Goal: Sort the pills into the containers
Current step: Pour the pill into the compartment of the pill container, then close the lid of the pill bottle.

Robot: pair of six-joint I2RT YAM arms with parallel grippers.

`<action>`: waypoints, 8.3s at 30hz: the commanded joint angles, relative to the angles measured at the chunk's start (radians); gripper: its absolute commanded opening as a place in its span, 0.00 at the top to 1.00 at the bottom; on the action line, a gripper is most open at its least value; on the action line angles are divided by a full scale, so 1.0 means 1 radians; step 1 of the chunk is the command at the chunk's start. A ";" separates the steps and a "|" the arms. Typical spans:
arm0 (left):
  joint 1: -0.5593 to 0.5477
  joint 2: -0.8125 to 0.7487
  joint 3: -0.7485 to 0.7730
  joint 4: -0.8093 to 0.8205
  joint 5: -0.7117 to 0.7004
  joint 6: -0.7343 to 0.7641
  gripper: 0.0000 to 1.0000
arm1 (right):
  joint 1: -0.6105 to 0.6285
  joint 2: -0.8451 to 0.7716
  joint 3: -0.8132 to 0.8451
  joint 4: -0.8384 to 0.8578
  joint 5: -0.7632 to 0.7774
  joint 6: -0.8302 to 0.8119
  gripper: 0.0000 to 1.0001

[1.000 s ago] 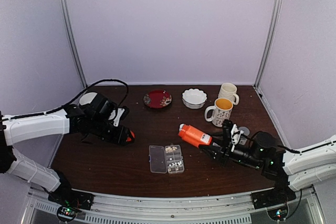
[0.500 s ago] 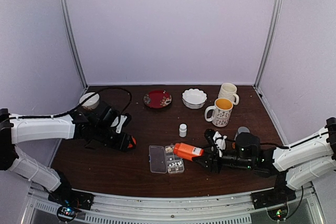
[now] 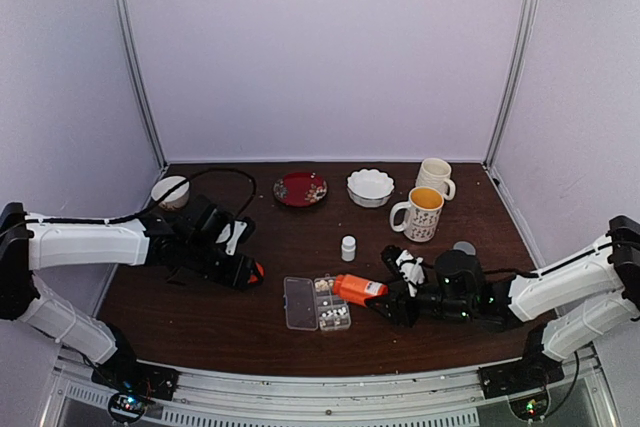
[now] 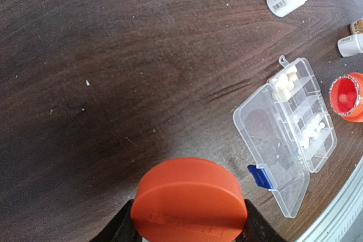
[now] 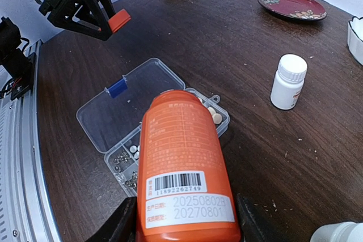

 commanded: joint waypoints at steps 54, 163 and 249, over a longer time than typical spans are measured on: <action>-0.022 0.071 0.033 0.043 0.040 0.018 0.97 | 0.013 -0.027 0.138 -0.228 0.071 -0.081 1.00; -0.049 0.093 0.037 0.039 0.049 0.010 0.98 | 0.088 0.008 0.298 -0.486 0.151 -0.089 1.00; -0.149 -0.326 0.353 0.471 0.600 -0.361 0.95 | 0.142 -0.144 0.435 0.323 -0.223 -0.413 1.00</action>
